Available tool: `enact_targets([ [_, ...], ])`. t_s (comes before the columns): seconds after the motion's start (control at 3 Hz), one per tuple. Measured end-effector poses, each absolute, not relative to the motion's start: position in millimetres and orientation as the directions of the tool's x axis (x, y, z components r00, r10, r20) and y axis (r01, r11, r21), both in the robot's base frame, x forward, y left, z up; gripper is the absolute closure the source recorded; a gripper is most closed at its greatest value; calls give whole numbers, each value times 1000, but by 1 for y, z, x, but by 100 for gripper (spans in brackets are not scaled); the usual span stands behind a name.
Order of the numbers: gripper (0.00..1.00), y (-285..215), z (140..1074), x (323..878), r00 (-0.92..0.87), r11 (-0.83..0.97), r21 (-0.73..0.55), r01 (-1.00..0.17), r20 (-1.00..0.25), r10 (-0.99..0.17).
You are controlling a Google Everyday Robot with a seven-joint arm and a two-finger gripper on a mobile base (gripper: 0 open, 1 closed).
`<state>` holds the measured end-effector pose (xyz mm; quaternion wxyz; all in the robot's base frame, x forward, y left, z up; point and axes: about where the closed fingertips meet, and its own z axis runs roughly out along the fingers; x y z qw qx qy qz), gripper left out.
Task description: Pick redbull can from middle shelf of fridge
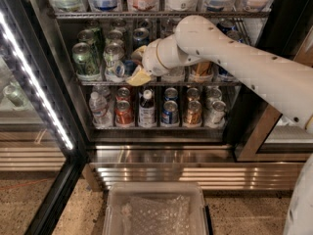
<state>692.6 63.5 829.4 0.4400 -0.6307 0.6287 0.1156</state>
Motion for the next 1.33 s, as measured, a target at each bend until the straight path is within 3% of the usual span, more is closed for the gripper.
enact_targets([
  [0.67,94,64,829,693,183,178,-410,-895,-699,-691],
  [1.33,100,64,829,693,183,178,-410,-895,-699,-691],
])
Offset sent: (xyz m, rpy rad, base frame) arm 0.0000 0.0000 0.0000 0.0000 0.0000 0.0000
